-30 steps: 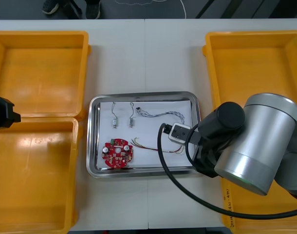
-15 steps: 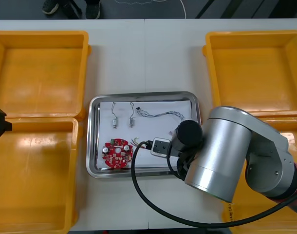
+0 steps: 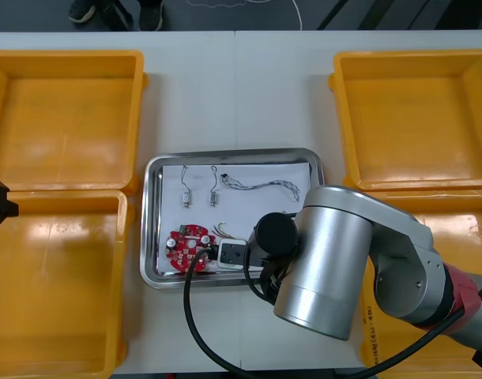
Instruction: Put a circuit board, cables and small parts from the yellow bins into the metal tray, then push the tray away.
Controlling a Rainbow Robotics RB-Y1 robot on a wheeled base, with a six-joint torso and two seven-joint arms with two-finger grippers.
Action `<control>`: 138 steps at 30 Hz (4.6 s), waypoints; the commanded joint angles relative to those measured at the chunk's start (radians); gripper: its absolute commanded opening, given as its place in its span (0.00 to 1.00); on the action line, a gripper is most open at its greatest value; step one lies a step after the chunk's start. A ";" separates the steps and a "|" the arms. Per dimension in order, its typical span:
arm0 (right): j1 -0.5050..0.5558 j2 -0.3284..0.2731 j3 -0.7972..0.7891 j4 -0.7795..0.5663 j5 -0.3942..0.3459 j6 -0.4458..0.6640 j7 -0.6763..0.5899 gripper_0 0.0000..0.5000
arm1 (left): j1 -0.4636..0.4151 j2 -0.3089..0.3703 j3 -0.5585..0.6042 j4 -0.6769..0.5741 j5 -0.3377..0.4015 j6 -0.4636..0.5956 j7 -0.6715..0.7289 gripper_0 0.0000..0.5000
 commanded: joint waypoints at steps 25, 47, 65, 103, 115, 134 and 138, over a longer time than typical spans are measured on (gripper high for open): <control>-0.073 0.123 0.138 0.116 0.055 -0.079 0.074 0.86 | 0.019 0.042 0.023 0.003 0.001 0.006 -0.100 1.00; -0.076 0.165 0.173 0.210 0.102 -0.114 0.081 0.86 | 0.019 0.042 0.023 0.003 0.001 0.006 -0.100 1.00; -0.076 0.160 0.173 0.264 0.121 -0.135 0.089 0.08 | 0.019 0.042 0.023 0.003 0.001 0.006 -0.100 1.00; -0.180 0.114 0.038 0.281 0.024 -0.097 0.118 0.00 | 0.019 0.042 0.023 0.003 0.001 0.006 -0.100 1.00; -0.235 0.106 0.004 0.328 -0.014 -0.102 0.143 0.00 | 0.019 0.042 0.023 0.003 0.001 0.006 -0.100 1.00; -0.338 0.160 -0.025 0.538 -0.027 -0.223 0.187 0.00 | 0.019 0.042 0.023 0.003 0.001 0.006 -0.100 1.00; -0.366 0.165 -0.036 0.578 -0.059 -0.250 0.198 0.00 | 0.019 0.042 0.023 0.003 0.001 0.006 -0.100 1.00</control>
